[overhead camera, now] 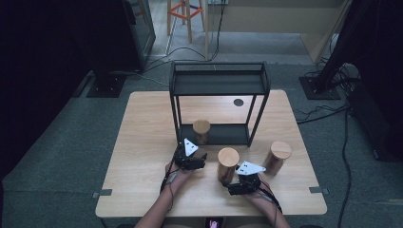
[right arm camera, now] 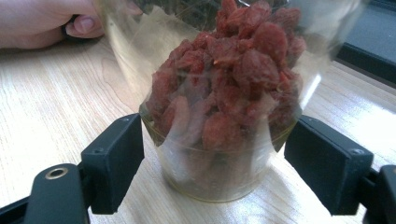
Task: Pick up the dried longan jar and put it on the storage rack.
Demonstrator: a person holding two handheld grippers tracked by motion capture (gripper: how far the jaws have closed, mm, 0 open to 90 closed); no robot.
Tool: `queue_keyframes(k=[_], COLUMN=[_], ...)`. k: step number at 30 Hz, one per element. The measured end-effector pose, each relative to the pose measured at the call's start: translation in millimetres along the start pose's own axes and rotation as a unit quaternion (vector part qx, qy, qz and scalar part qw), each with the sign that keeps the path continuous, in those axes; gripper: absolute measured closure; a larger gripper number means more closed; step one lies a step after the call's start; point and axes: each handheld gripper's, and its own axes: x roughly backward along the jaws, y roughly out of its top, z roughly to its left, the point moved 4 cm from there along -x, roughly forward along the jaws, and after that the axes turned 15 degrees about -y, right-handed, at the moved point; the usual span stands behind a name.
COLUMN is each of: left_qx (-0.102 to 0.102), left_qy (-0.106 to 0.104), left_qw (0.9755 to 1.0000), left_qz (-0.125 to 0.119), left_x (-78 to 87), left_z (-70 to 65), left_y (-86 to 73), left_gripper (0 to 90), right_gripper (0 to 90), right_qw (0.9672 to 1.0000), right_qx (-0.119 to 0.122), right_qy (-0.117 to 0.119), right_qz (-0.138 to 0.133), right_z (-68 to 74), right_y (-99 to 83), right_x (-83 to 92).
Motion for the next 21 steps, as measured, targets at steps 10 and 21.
queue_keyframes(k=[10,21], left_qx=[-0.002,-0.007], left_qy=[-0.005,-0.008], left_qw=[1.0,0.9999], left_qz=[0.006,0.008], left_x=[0.4,4.7], left_z=[-2.1,-5.9], left_y=[-1.1,-4.2], left_gripper=[21.5,21.5], right_gripper=[19.8,19.9], right_qw=[1.0,1.0], right_qx=[-0.004,-0.002], right_qy=[0.002,0.001], right_qz=[-0.001,-0.002], right_z=[-1.0,-0.4], right_y=[-0.5,-0.6], right_x=[0.1,0.2])
